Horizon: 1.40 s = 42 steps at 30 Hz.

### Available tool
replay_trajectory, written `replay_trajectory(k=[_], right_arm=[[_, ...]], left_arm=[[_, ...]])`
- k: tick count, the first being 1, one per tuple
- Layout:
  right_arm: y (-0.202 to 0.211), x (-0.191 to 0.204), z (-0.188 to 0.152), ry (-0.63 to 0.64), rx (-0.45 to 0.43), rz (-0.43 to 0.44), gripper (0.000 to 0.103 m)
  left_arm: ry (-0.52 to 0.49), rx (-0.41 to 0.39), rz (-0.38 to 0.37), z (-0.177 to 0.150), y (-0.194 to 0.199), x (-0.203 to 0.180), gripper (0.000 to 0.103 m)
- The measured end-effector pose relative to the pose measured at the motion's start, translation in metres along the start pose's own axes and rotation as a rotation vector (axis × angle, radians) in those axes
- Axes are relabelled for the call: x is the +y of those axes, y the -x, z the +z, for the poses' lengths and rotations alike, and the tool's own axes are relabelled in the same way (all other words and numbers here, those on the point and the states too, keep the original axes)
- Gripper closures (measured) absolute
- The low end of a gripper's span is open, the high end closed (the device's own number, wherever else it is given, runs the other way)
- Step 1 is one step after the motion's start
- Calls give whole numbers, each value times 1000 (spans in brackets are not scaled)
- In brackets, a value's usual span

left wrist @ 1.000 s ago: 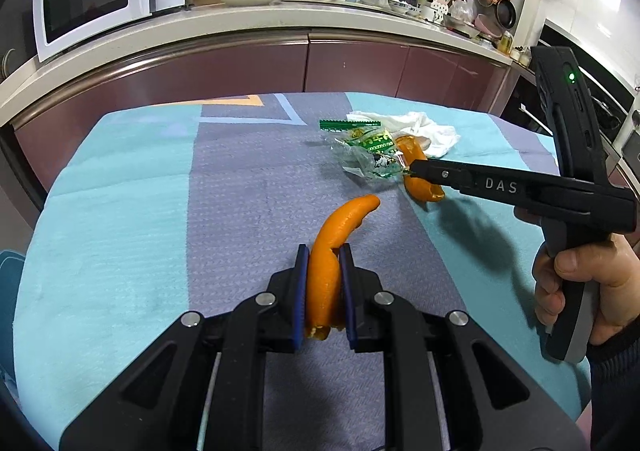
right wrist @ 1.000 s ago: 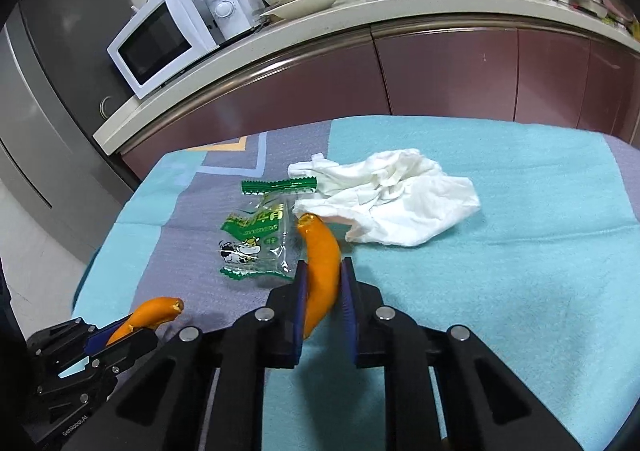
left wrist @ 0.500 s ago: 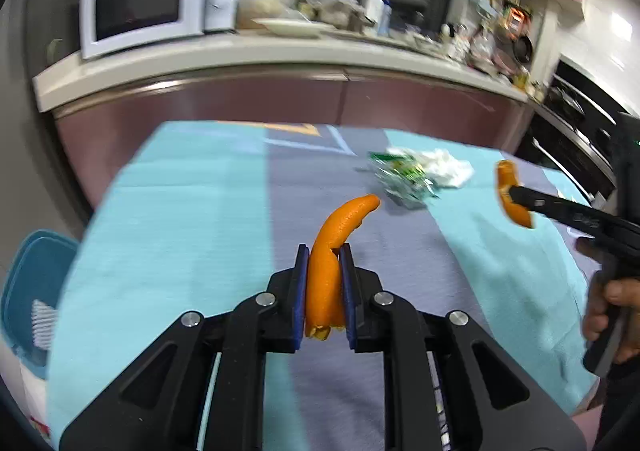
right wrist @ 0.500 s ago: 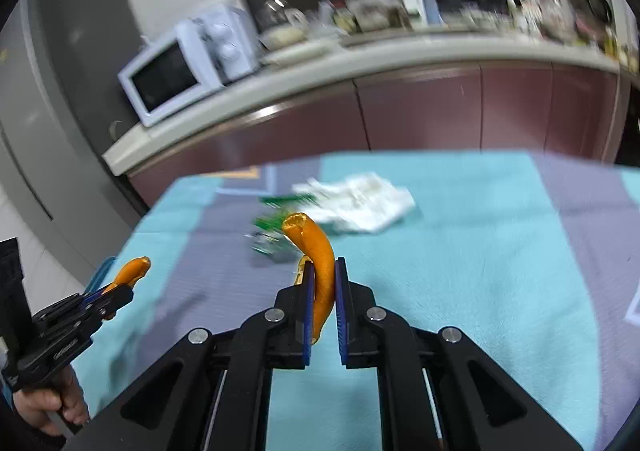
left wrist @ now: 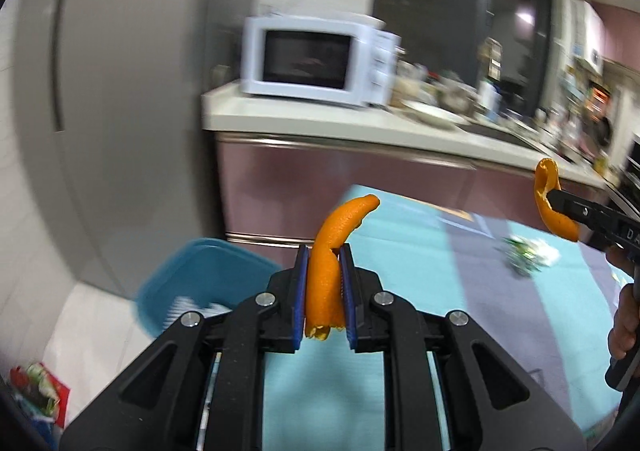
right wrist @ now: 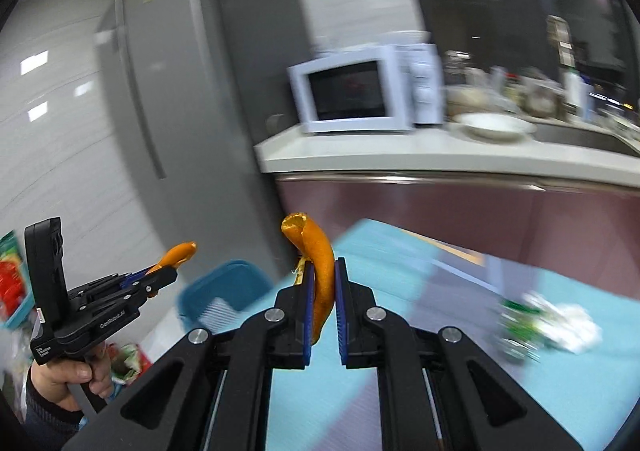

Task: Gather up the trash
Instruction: 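Carry both orange peels to the blue bin and open both tools over it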

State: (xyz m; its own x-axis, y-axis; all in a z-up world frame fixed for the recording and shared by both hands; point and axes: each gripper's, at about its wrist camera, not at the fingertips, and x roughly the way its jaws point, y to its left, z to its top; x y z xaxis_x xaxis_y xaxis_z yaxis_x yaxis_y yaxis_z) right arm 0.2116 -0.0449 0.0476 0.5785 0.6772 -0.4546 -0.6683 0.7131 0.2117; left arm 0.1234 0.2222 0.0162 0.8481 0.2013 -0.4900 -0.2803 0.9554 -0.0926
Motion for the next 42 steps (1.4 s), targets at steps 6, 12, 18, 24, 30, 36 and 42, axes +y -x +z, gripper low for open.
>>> replay_trajectory(k=[6, 12, 18, 24, 30, 36, 42], right_arm=[[-69, 68, 25, 79, 57, 142, 95], [-152, 114, 25, 128, 181, 192, 95], [-223, 131, 6, 112, 326, 196, 95], [-264, 141, -14, 130, 439, 164, 94], [-291, 142, -28, 133, 506, 112, 85], [-302, 138, -29, 126, 506, 75, 60], [-287, 128, -20, 103, 460, 67, 60]], left_arm=[[32, -4, 134, 7, 11, 71, 88], [72, 42, 193, -4, -9, 113, 88], [133, 138, 196, -22, -52, 138, 88], [168, 216, 192, -34, -98, 146, 87], [188, 269, 219, -42, -139, 156, 84], [193, 291, 231, -45, -155, 159, 80], [190, 250, 233, -43, -141, 156, 56]])
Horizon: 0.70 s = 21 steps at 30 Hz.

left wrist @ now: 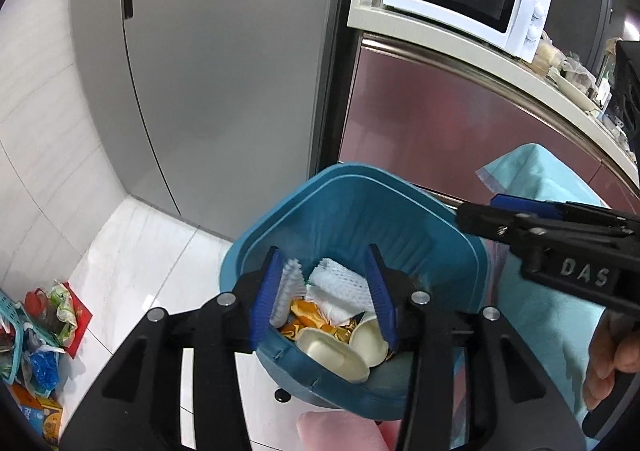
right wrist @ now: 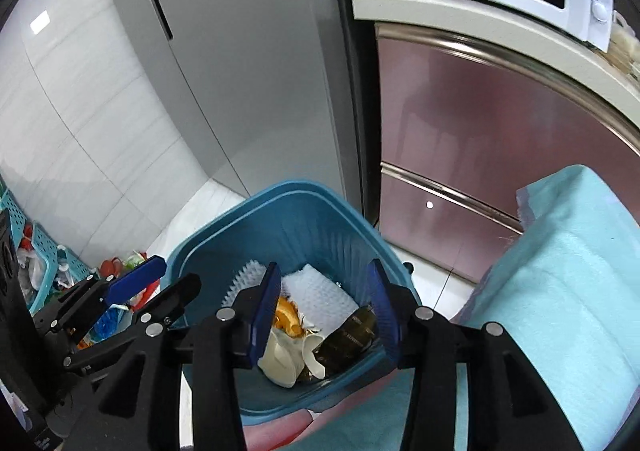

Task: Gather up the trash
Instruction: 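Carry both orange peels to the blue bin and open both tools over it, then return both open tools to the table toward the wrapper and tissue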

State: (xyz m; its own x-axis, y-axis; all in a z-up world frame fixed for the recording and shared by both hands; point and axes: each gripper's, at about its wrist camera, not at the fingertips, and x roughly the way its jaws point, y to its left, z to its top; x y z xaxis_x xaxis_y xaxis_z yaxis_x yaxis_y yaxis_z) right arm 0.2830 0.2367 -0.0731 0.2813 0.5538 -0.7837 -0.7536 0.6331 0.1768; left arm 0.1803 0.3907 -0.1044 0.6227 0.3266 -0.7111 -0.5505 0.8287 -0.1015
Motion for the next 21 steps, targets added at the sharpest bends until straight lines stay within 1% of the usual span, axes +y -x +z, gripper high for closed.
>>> replay_trajectory(k=[2, 3, 4, 5, 6, 7, 8, 10, 11, 12, 15, 17, 19, 21], right_arm=[[11, -4, 0, -8, -27, -1, 60], [18, -6, -1, -10, -44, 1, 59], [25, -7, -1, -12, -60, 3, 55], [35, -9, -3, -18, -81, 3, 54], [44, -11, -4, -20, -102, 5, 50], [52, -12, -6, -21, -120, 4, 45], [62, -13, -8, -24, -139, -6, 42], [82, -12, -14, -17, -183, -12, 33], [93, -12, -17, -17, -207, -16, 31], [102, -13, -20, -18, -225, -20, 28], [129, -17, -31, -24, -286, -33, 21], [145, -19, -39, -22, -321, -46, 16], [161, -19, -47, -20, -359, -67, 9], [179, -21, -57, -19, -408, -95, 7]], left_arm=[[5, -27, -1, 1, 10, 0, 45], [1, -46, 6, 1, 17, -2, 41], [-1, -55, 9, 2, 22, -4, 32], [-3, -78, 10, 3, 30, -6, 27], [-11, -95, 13, 4, 37, -10, 26], [-19, -106, 19, 5, 42, -13, 23], [-27, -121, 26, 6, 48, -16, 19], [-32, -156, 30, 7, 64, -23, 14], [-37, -171, 33, 7, 70, -26, 10], [-42, -188, 43, 6, 79, -31, 9], [-49, -220, 30, 4, 98, -42, 6], [-56, -237, 24, 3, 108, -49, 6], [-64, -254, 15, 0, 121, -59, 6], [-72, -267, 5, -4, 132, -67, 6]])
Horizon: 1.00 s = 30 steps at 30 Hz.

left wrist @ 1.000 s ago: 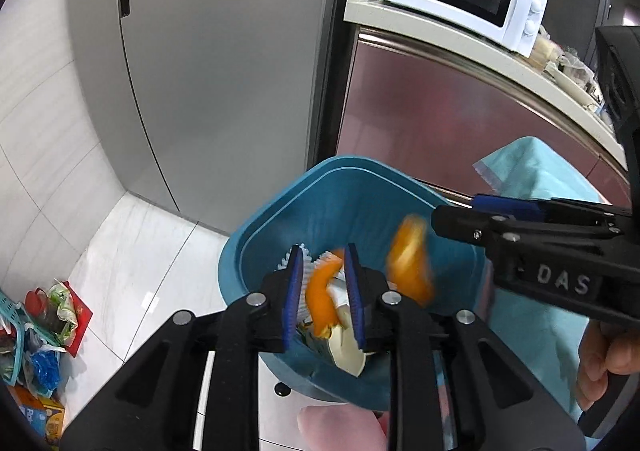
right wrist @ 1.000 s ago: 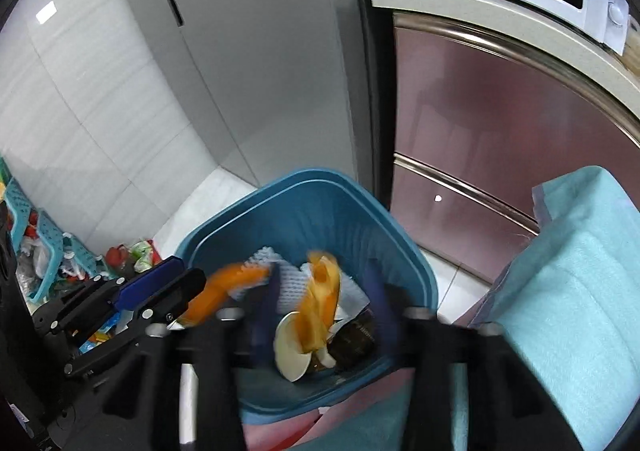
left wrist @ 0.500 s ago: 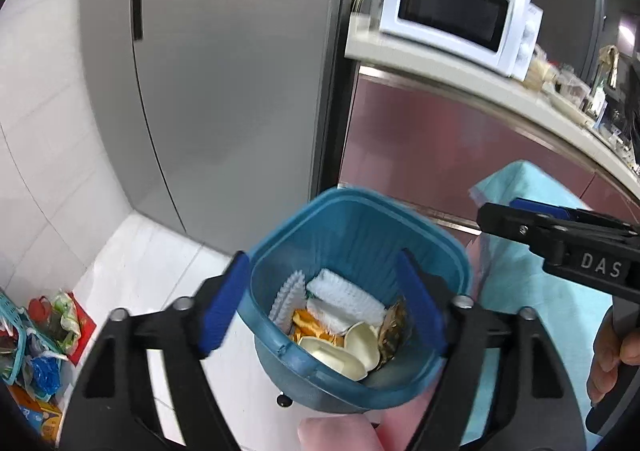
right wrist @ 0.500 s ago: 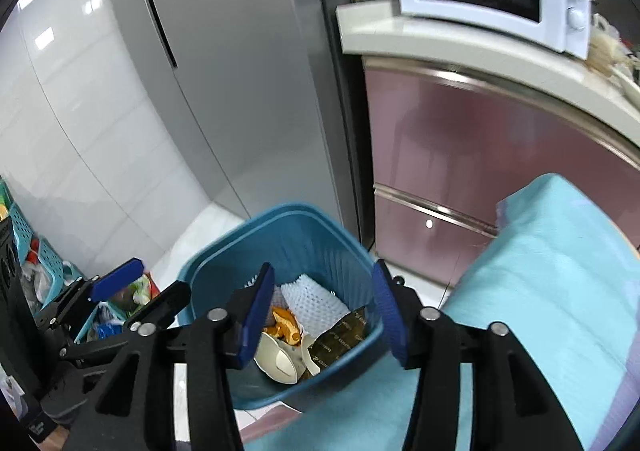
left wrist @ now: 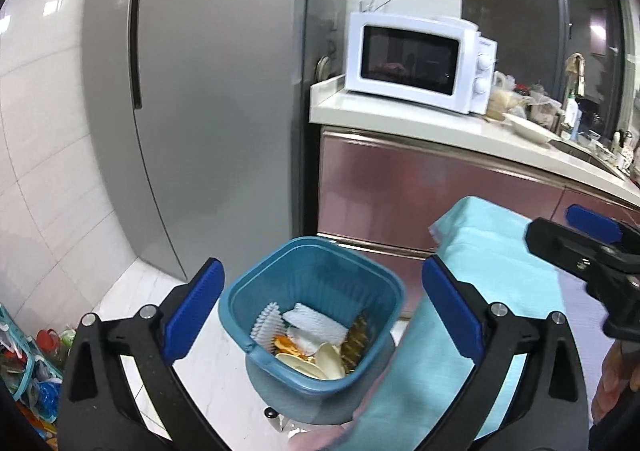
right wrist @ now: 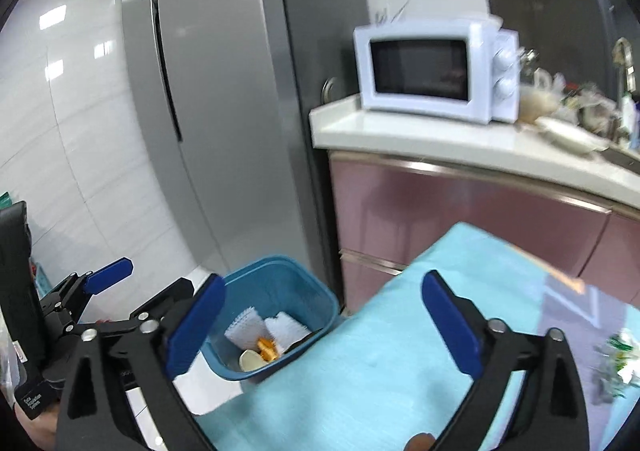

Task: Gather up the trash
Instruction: 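Return both open tools to the table toward the wrapper and tissue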

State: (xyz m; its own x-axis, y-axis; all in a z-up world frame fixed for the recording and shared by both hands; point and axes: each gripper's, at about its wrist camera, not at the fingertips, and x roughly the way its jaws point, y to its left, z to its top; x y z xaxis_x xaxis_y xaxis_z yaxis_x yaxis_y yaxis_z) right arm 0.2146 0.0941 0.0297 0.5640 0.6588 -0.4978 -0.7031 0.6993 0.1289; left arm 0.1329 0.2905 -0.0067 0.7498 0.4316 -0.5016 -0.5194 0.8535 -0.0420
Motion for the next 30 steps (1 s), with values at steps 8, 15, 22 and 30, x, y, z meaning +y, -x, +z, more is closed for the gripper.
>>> replay_trajectory(k=[8, 15, 22, 30], right_arm=[[81, -34, -25, -9, -113, -148, 7], [150, -81, -55, -48, -170, -297, 7], [214, -139, -87, -107, -205, -462, 7], [256, -199, -120, -182, -188, -620, 7]], left_arm=[[-50, -40, -95, -1, 36, -53, 6], [-134, -67, -223, -11, 64, -127, 6], [-216, -88, -332, -33, 87, -202, 5], [-307, -57, -436, -52, 87, -278, 6]])
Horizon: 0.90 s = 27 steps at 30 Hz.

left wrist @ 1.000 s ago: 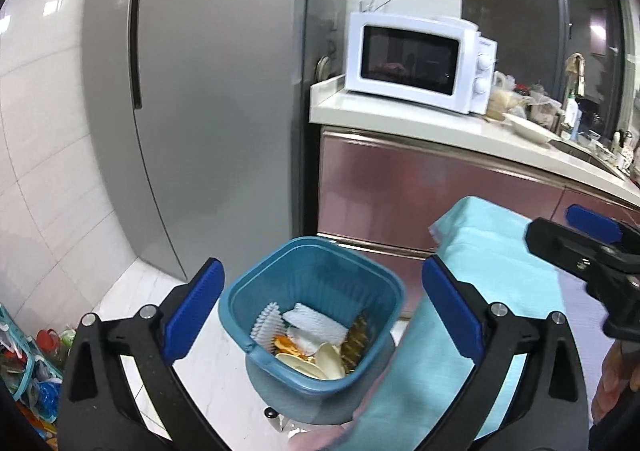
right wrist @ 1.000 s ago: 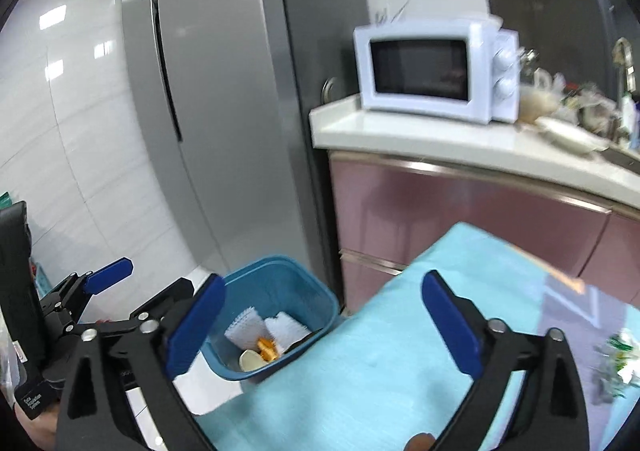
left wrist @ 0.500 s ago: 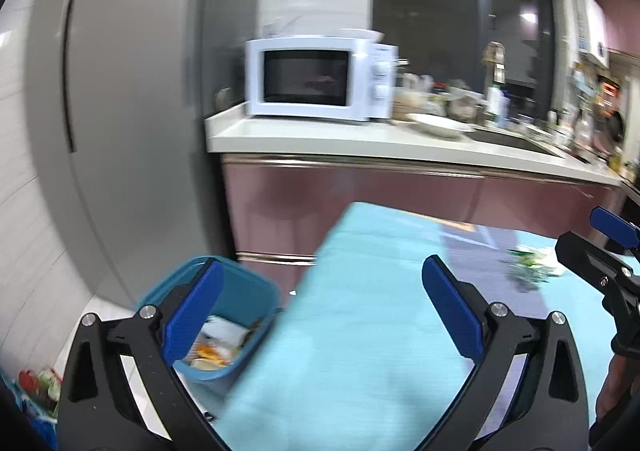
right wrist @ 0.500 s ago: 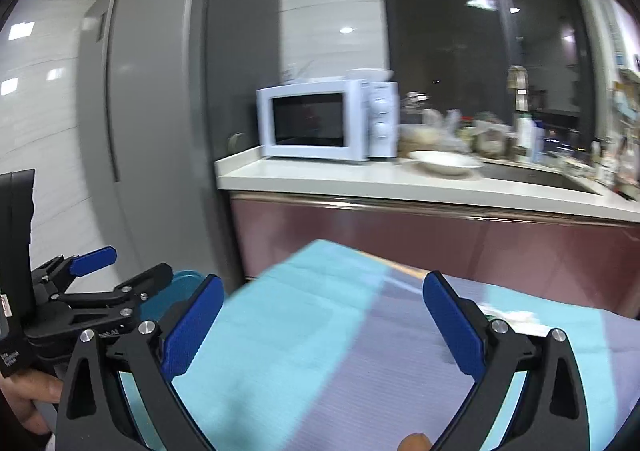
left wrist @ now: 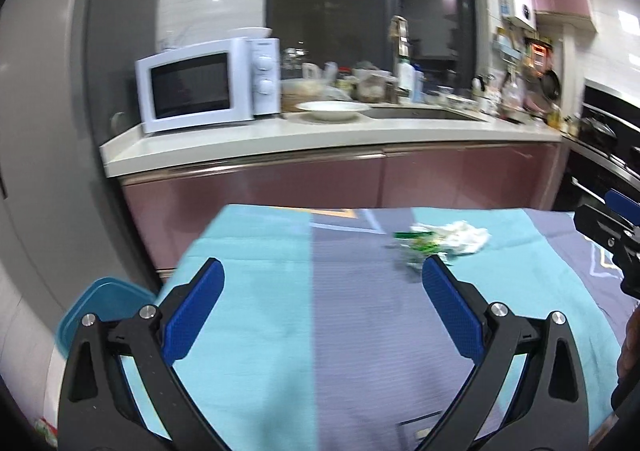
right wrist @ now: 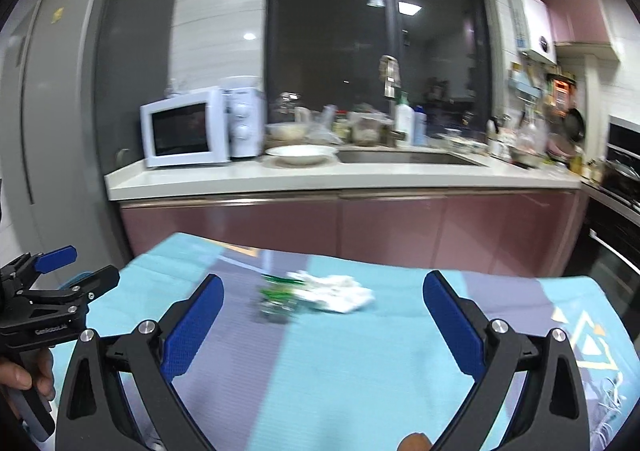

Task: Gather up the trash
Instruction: 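Return both open tools to the table toward the wrapper and tissue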

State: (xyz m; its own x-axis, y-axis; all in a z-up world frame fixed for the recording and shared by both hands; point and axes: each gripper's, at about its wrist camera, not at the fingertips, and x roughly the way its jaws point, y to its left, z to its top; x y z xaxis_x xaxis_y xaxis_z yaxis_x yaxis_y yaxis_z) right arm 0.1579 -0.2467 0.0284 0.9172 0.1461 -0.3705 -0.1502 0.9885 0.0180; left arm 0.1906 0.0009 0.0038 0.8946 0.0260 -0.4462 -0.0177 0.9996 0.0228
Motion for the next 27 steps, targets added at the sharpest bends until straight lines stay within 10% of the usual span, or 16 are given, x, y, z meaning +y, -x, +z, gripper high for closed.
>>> replay_trajectory(k=[27], right_arm=[[-99, -58, -6, -103, 180, -2, 7]], left_arm=[[-111, 339, -152, 2, -184, -95, 5]])
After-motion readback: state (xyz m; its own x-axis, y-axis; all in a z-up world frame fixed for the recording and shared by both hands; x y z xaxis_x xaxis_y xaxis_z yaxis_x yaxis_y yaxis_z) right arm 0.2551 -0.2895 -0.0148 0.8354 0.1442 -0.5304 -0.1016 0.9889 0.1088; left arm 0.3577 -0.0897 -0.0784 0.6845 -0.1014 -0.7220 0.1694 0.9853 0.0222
